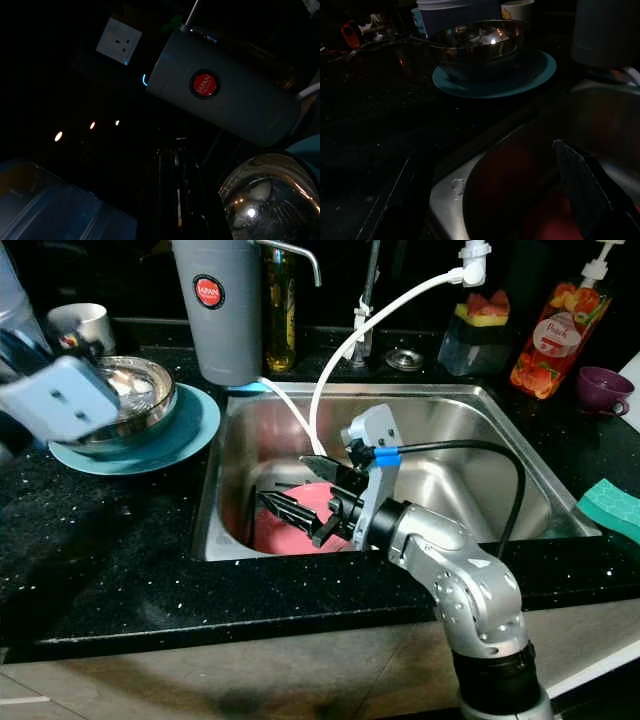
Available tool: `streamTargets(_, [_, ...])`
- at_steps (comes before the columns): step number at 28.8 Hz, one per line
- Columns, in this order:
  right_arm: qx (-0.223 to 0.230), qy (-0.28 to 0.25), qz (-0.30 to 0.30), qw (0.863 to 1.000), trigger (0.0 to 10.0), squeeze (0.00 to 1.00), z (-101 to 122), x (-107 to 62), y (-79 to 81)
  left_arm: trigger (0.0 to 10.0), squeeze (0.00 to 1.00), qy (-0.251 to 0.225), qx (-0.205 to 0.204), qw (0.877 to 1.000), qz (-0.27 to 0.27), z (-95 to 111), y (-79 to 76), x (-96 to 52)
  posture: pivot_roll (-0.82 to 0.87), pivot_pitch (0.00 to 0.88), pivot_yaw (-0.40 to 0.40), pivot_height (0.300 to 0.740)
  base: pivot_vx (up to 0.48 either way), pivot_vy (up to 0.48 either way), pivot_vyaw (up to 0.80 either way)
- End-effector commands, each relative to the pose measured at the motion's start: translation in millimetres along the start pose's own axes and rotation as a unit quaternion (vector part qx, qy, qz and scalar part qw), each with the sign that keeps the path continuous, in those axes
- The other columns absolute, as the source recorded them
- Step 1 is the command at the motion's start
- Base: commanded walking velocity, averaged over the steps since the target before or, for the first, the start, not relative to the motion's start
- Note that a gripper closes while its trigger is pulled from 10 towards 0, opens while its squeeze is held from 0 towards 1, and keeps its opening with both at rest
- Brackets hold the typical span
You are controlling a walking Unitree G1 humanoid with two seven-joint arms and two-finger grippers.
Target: Kitchen organization
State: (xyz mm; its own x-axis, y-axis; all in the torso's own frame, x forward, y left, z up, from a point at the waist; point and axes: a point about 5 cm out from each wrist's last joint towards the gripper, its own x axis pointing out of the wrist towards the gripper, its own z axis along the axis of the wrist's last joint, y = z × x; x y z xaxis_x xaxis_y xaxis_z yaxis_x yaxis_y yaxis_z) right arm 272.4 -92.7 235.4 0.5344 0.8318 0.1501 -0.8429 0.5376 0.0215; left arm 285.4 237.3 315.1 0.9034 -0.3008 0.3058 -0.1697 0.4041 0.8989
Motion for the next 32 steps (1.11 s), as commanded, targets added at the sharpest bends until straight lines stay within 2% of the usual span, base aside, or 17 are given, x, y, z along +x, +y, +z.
streamTargets(1, [-0.007,-0.003,0.001,1.000,10.0,0.00,2.1,2.1,-0.4,0.0,0.00,-0.022,0.011,0.999,0.021,8.9,11.1,1.4,0.08,0.000,-0.059,0.740,0.000,0.000,0.00])
streamTargets(4, [-0.006,-0.006,-0.001,1.000,10.0,0.00,2.8,2.2,-1.7,0.0,0.00,-0.043,-0.055,0.997,0.043,17.4,14.4,4.8,0.08,0.000,-0.061,0.740,0.000,0.000,0.00])
streamTargets(6, [-0.001,-0.012,-0.011,1.000,10.0,0.00,3.4,2.4,-4.1,0.0,0.00,-0.079,-0.150,0.984,0.045,30.9,11.6,9.7,0.08,0.000,-0.061,0.740,0.000,0.000,0.00])
streamTargets(7, [-0.001,-0.012,-0.011,1.000,10.0,0.00,3.4,2.4,-4.1,0.0,0.00,-0.079,-0.150,0.984,0.045,30.9,11.6,9.7,0.08,0.000,-0.061,0.740,0.000,0.000,0.00])
streamTargets(9, [0.009,-0.012,-0.021,1.000,10.0,0.00,2.7,2.9,-6.2,0.0,0.00,-0.120,-0.244,0.962,0.031,46.9,6.4,13.8,0.08,0.000,-0.060,0.740,0.000,0.000,0.00])
streamTargets(11, [0.016,-0.010,-0.024,1.000,10.0,0.00,1.5,3.6,-6.9,0.0,0.00,-0.160,-0.305,0.939,0.019,63.0,4.4,15.5,0.08,0.000,-0.058,0.740,0.000,0.000,-0.40])
streamTargets(12, [0.017,-0.008,-0.025,0.999,10.0,0.00,1.2,4.1,-7.0,0.0,0.00,-0.179,-0.322,0.930,0.017,70.6,5.9,15.6,0.08,0.000,-0.057,0.740,0.000,0.000,-0.80])
streamTargets(13, [0.017,-0.008,-0.025,0.999,10.0,0.00,1.2,4.1,-7.0,0.0,0.00,-0.179,-0.322,0.930,0.017,70.6,5.9,15.6,0.08,0.000,-0.057,0.740,0.000,0.000,-0.80])
streamTargets(14, [0.020,-0.011,-0.028,0.999,10.0,0.00,1.1,4.7,-7.4,0.0,0.00,-0.209,-0.345,0.915,0.016,82.7,11.3,15.2,0.08,0.000,-0.059,0.740,0.000,0.000,-0.80])
streamTargets(18, [0.022,-0.012,-0.031,0.999,10.0,0.00,0.9,4.9,-8.0,0.0,0.00,-0.228,-0.360,0.905,0.013,90.1,15.6,14.4,0.08,0.000,-0.060,0.740,0.000,0.000,-0.80])
streamTargets(21, [0.022,-0.016,-0.042,0.999,10.0,0.00,0.1,5.3,-10.4,0.0,0.00,-0.250,-0.398,0.883,-0.002,99.2,18.7,11.8,0.09,0.000,-0.058,0.740,0.000,0.000,-0.47])
streamTargets(22, [0.022,-0.016,-0.042,0.999,10.0,0.00,0.1,5.3,-10.4,0.0,0.00,-0.250,-0.398,0.883,-0.002,99.2,18.7,11.8,0.09,0.000,-0.058,0.740,0.000,0.000,0.00])
streamTargets(24, [0.014,-0.014,-0.055,0.998,10.0,0.00,-1.4,6.1,-12.6,0.0,0.00,-0.250,-0.434,0.865,-0.033,101.4,12.0,8.9,0.09,0.000,-0.056,0.740,0.000,0.000,0.00])
streamTargets(27, [0.008,-0.010,-0.063,0.998,10.0,0.00,-2.9,6.2,-14.2,0.0,0.00,-0.233,-0.452,0.859,-0.050,97.6,2.5,7.6,0.09,0.000,-0.056,0.740,0.000,0.000,0.00])
streamTargets(29, [0.001,-0.002,-0.070,0.998,10.0,0.00,-4.6,5.2,-15.7,0.0,0.00,-0.207,-0.487,0.847,-0.058,89.5,-8.9,8.4,0.09,0.000,-0.053,0.740,0.000,0.000,0.00])
streamTargets(30, [0.001,-0.002,-0.070,0.998,10.0,0.00,-4.6,5.2,-15.7,0.0,0.00,-0.207,-0.487,0.847,-0.058,89.5,-8.9,8.4,0.09,0.000,-0.053,0.740,0.000,0.000,0.00])
streamTargets(32, [-0.006,0.007,-0.077,0.997,10.0,0.00,-6.5,3.9,-17.2,0.0,0.00,-0.177,-0.536,0.824,-0.060,81.3,-20.7,10.4,0.09,0.000,-0.052,0.740,0.000,0.000,0.00])
